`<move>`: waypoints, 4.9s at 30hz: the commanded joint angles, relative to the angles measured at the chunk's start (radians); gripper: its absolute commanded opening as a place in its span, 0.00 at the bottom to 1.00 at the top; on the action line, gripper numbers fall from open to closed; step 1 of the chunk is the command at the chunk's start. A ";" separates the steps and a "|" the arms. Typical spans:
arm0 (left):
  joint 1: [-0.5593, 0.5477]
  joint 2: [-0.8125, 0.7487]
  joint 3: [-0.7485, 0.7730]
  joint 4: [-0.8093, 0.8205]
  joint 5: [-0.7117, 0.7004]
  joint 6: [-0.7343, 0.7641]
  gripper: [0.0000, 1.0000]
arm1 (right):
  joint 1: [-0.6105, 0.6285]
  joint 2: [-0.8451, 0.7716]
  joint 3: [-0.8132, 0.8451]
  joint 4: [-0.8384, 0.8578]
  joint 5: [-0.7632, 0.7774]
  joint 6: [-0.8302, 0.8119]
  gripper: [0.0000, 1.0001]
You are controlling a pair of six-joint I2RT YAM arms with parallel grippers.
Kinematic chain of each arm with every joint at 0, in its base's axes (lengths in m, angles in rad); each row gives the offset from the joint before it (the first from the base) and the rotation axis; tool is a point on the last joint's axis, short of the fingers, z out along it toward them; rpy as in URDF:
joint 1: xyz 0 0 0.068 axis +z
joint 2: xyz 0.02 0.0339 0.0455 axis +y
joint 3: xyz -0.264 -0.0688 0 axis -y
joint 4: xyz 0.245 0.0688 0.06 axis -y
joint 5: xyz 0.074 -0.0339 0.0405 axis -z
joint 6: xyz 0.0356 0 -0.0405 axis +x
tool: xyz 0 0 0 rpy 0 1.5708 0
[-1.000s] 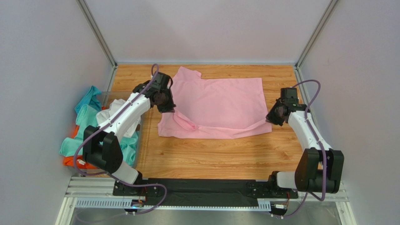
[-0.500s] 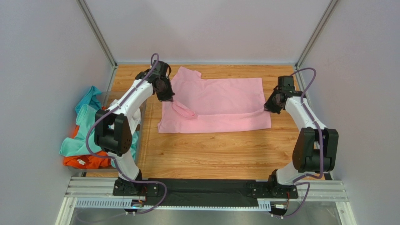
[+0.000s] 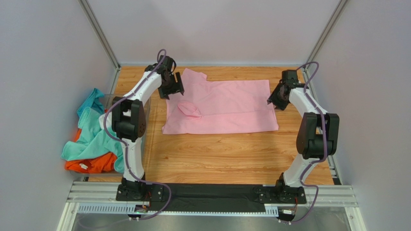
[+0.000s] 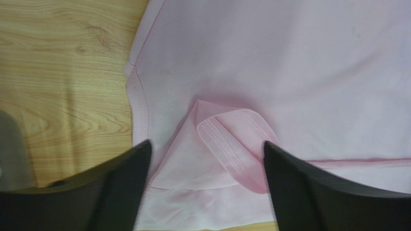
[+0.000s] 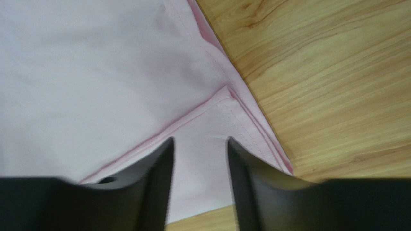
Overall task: Fold and stack the t-shirts
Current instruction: Fold the tshirt
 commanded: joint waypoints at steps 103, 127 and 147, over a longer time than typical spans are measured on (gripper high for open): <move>-0.338 -0.406 -0.733 0.268 0.156 -0.163 1.00 | 0.324 -0.761 -0.615 -0.082 -0.116 0.035 1.00; -0.398 -0.452 -0.746 0.301 0.243 -0.143 1.00 | 0.326 -0.777 -0.630 -0.063 -0.121 0.029 1.00; -0.398 -0.249 -0.623 0.283 0.216 -0.136 1.00 | 0.326 -0.747 -0.644 -0.066 -0.076 0.031 1.00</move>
